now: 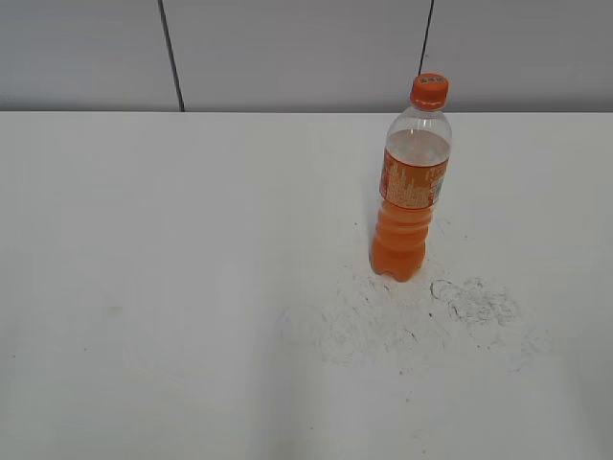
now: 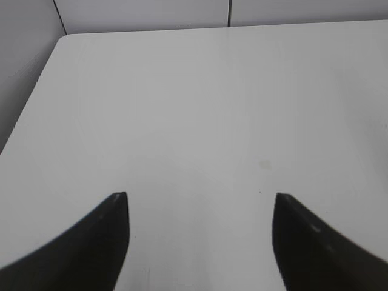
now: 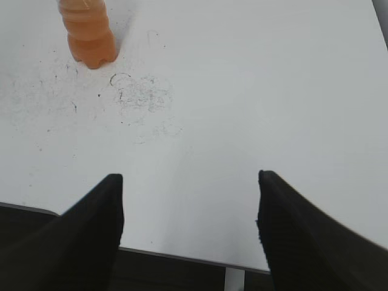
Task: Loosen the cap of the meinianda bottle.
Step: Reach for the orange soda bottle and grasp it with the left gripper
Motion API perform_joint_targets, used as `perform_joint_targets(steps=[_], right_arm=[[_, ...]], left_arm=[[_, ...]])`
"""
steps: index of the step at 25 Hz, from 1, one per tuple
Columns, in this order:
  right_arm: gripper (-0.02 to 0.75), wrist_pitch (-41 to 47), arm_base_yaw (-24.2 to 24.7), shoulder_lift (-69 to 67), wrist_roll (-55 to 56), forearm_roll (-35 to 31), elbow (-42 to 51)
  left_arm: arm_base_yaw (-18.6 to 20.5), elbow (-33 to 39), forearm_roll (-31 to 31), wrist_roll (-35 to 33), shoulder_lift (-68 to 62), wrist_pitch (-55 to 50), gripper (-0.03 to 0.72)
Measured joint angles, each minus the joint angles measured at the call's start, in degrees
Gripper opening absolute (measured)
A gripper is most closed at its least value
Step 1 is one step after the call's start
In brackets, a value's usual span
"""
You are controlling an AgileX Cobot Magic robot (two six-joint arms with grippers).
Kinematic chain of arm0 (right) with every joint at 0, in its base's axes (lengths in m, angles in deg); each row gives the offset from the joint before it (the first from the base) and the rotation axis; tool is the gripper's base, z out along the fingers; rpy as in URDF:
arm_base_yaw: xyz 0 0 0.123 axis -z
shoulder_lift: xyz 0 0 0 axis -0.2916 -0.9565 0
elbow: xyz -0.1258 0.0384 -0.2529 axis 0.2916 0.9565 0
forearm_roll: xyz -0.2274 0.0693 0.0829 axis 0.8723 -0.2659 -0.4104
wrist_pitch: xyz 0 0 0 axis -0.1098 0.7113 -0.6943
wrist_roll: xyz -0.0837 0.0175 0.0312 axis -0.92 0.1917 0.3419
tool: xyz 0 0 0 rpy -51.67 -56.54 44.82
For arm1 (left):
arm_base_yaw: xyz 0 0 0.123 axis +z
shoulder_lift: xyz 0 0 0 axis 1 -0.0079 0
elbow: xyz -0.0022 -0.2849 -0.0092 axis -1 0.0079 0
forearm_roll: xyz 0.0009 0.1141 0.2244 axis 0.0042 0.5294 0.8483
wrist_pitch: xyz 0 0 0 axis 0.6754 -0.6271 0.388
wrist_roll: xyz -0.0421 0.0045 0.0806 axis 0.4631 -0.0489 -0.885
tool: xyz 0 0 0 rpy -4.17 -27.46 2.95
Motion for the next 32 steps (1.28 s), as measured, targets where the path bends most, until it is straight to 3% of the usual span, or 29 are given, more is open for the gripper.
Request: perform_joint_targets(steps=[9, 15, 23, 32], right_arm=[[0.512, 0.0, 0.0, 0.0, 0.0, -0.01, 0.0], [0.512, 0.0, 0.0, 0.0, 0.0, -0.01, 0.0], [0.512, 0.0, 0.0, 0.0, 0.0, -0.01, 0.0], [0.512, 0.0, 0.0, 0.0, 0.0, -0.01, 0.0]], left_arm=[[0.0, 0.0, 0.0, 0.0, -0.78, 0.0, 0.575], [0.0, -1.23, 0.78, 0.0, -9.97, 3.92, 0.575], [-0.87, 0.42, 0.09, 0.0, -26.23, 29.09, 0.575], [-7.98, 12.95, -0.91, 0.0, -43.52, 72.07, 0.553]])
